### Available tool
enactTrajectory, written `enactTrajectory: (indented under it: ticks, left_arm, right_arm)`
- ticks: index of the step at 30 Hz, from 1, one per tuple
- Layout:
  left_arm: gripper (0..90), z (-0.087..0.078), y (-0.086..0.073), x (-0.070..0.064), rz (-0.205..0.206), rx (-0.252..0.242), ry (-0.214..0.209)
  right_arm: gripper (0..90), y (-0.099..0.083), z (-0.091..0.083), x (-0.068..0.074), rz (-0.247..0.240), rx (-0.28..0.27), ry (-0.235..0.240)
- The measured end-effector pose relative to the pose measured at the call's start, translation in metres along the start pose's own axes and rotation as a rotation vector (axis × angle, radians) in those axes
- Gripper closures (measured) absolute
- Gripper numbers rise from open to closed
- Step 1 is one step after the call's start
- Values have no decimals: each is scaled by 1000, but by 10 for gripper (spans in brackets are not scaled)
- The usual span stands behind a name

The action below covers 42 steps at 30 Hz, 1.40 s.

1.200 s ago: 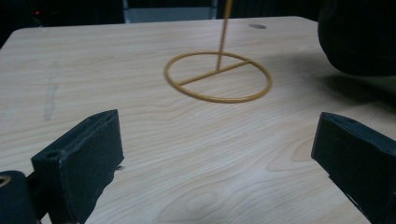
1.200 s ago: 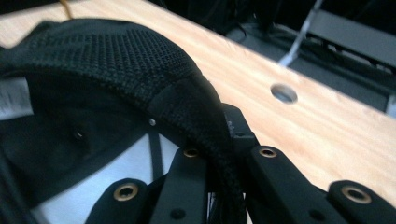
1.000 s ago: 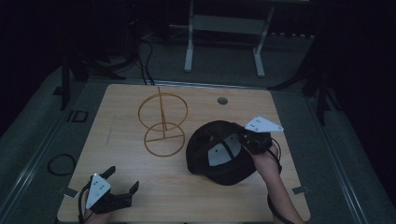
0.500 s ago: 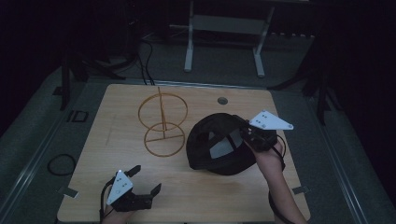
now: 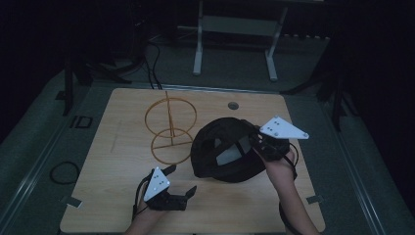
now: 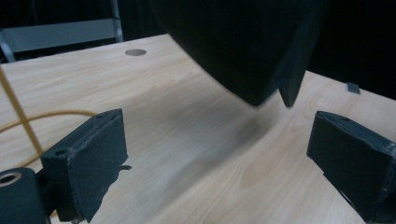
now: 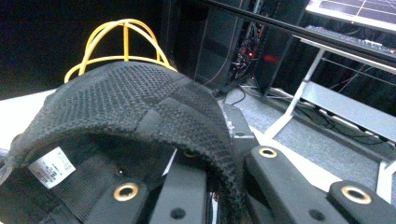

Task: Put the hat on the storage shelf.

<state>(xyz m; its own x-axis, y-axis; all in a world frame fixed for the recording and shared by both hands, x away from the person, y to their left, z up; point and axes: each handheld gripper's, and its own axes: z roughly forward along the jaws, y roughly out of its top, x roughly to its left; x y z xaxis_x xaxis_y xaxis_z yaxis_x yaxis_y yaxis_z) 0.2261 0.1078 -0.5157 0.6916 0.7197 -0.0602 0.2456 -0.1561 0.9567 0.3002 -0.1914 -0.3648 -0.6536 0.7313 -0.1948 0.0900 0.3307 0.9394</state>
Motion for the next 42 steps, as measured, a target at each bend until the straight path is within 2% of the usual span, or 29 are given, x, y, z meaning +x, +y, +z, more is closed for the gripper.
enactTrajectory:
  ticks: [5,10,12,15,16,17,18,19,20,23,24,27,30,37,39,42]
  left_arm:
    - [69,15,14,-6,22,-9,-8]
    - [132,26,23,-9,16,-26,30]
    - [186,31,27,-11,13,-41,39]
    - [237,35,29,-12,21,-39,64]
    - [320,36,31,-11,0,-59,81]
    - [357,36,31,-11,0,-59,81]
    - [398,38,35,-12,6,-76,101]
    - [473,38,35,-12,6,-76,101]
    - [514,39,40,-15,33,-74,131]
    - [685,39,44,-16,38,-84,151]
    - [735,38,47,-18,45,-82,176]
    - [874,37,49,-18,41,-85,188]
    - [892,36,50,-18,41,-83,199]
    - [900,34,54,-15,29,-66,174]
    - [900,33,57,-14,19,-67,164]
    - [900,30,63,-13,8,-78,152]
  right_arm:
    - [884,1,1,4,2,-11,14]
    - [884,4,0,9,-3,-23,33]
    - [884,5,-2,12,-3,-30,41]
    - [884,6,-3,13,-2,-36,51]
    - [884,6,-4,13,-2,-40,51]
    - [884,6,-5,14,1,-40,52]
    - [884,5,-5,14,-2,-38,50]
    - [884,5,-5,14,-2,-38,50]
    - [884,4,-6,15,3,-42,55]
    - [884,3,-8,15,2,-46,53]
    - [883,2,-10,14,4,-51,52]
    - [883,1,-12,14,6,-53,49]
    - [882,-4,-17,16,9,-50,58]
    - [875,-16,-21,15,28,-53,63]
    - [851,-20,-23,15,31,-58,74]
    - [736,-26,-27,12,34,-62,84]
